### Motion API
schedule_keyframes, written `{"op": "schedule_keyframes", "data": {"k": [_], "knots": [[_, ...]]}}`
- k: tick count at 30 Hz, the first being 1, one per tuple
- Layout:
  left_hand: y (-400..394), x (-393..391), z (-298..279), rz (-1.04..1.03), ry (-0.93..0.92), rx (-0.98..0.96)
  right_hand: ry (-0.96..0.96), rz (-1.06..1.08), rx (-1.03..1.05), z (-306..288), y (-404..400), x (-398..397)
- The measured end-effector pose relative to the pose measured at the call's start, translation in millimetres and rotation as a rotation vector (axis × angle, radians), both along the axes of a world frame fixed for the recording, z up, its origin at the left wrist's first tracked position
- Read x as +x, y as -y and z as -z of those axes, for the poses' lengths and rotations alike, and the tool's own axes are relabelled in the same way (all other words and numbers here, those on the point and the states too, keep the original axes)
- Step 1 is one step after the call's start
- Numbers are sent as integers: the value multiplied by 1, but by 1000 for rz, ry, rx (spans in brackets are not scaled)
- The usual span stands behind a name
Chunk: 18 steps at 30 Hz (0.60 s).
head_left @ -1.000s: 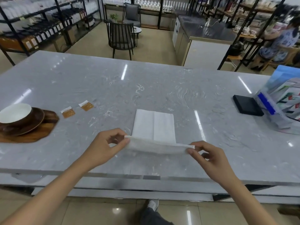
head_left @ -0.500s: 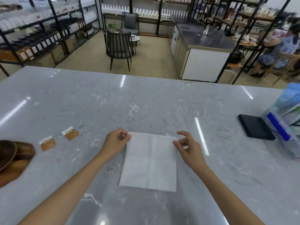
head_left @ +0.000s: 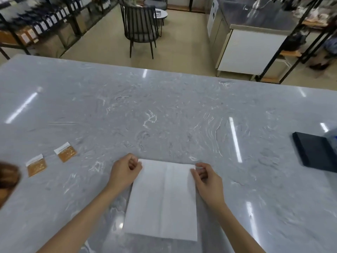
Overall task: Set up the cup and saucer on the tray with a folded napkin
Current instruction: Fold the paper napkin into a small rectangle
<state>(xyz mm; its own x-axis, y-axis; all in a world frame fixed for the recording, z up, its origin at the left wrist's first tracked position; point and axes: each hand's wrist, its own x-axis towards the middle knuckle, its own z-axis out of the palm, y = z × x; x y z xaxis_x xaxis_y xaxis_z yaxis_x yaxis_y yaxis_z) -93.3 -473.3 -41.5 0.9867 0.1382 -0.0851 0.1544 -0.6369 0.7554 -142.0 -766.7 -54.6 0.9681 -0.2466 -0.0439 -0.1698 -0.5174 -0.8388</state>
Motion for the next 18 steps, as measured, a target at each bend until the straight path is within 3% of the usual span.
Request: {"op": "schedule_keyframes", "data": {"k": [7,10,15,18], "knots": [[8,0,6,-67,28,48,-30,66,-74,-4,-6,1],[16,-11,4,-36,119,165,-26,55,-207,-11,-17,-3],[49,-41,0,305,322,321,168,-127,-458,-18,-65,-16],[63,-52,13,436,228,421,87,-255,-545,-8,-86,-22]]}}
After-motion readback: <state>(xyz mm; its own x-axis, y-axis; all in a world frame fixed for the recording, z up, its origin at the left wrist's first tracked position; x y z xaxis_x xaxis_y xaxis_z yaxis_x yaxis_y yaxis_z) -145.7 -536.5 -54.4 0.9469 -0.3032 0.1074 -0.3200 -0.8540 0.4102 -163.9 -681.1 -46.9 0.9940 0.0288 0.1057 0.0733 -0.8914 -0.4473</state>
